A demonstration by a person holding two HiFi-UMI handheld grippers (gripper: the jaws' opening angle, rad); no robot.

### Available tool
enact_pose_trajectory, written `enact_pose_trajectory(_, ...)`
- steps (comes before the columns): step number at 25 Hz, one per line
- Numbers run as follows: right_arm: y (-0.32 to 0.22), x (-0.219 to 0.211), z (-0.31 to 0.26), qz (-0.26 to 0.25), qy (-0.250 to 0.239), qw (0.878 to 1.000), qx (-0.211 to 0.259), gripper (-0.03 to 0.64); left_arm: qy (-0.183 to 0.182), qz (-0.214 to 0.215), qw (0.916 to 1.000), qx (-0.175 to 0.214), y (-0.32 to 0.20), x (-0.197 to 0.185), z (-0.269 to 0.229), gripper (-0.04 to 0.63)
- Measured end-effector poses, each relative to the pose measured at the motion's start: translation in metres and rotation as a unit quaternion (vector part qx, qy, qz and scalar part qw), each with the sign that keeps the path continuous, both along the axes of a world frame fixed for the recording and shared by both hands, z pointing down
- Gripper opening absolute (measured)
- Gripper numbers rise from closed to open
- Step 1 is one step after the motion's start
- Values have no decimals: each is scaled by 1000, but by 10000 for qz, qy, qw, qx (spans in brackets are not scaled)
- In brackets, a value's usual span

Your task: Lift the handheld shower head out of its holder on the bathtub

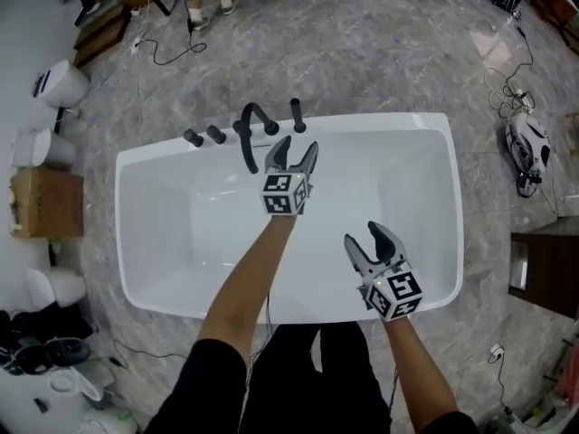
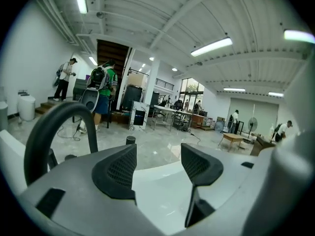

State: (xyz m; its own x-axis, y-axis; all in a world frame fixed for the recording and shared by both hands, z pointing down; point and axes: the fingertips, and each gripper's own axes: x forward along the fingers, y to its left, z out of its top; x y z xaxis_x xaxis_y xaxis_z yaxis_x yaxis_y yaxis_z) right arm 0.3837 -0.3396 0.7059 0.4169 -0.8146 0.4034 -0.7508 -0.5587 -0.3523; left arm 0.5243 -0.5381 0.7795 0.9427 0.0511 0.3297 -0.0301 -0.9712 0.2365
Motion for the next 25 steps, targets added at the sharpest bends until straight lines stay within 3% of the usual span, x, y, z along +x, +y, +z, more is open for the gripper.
enact_pose_trajectory(4, -8, -5, 13, -52, -65, 10000, -54, 219, -133, -301, 9990, -296, -20, 12, 13, 262)
enact_pose_trajectory(12, -28, -7, 22, -503, 95, 9983, -283, 219, -366, -147, 9992, 117, -45, 45, 31, 262)
enact_pose_trajectory(25, -36, -2, 42, -146, -92, 9997, -172, 221, -480, 36, 9981, 383, -74, 83, 66, 267)
